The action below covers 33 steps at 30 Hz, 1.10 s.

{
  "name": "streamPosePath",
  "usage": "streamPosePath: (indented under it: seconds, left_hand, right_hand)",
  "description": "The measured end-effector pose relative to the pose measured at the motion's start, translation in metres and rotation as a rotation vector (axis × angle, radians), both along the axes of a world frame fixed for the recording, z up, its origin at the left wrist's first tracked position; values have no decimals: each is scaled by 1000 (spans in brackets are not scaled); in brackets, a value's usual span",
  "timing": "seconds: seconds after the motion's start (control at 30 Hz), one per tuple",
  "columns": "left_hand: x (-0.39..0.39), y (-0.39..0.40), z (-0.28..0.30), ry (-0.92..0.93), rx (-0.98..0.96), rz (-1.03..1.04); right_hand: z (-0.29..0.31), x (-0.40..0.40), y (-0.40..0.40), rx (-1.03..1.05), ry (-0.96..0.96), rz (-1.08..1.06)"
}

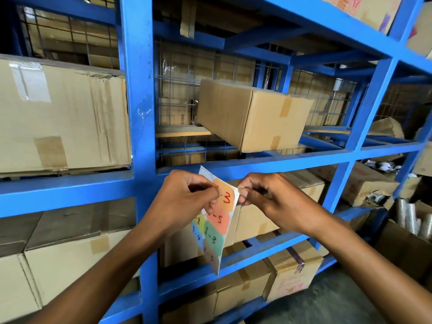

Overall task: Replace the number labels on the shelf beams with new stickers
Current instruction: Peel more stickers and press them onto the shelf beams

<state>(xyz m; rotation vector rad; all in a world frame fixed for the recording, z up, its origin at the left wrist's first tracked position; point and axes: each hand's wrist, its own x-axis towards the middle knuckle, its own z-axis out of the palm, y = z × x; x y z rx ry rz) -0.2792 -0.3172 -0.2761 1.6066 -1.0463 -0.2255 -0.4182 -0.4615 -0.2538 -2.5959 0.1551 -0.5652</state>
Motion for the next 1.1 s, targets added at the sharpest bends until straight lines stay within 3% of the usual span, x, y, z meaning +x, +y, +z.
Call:
streamPosePath:
  seconds: [0.13, 0.23, 0.47, 0.7, 0.83, 1.1]
  left_hand:
    - [4, -14, 22, -257, -86, -9]
    - [5, -29, 43, -352, 53, -173]
    - [7, -53, 58, -204, 232, -411]
    - [5, -63, 48, -84, 263, -453]
    - [10, -59, 39, 5, 211, -483]
    - [26, -35, 36, -29, 257, -552]
  right_hand:
    - [18, -7, -11, -143, 37, 40]
    - [31, -12, -16, -290, 46, 54]
    - [43, -27, -25, -515, 5, -10]
    - [38, -29, -27, -411, 4, -42]
    - [32, -25, -29, -223, -50, -51]
    - [32, -8, -29, 29, -25, 3]
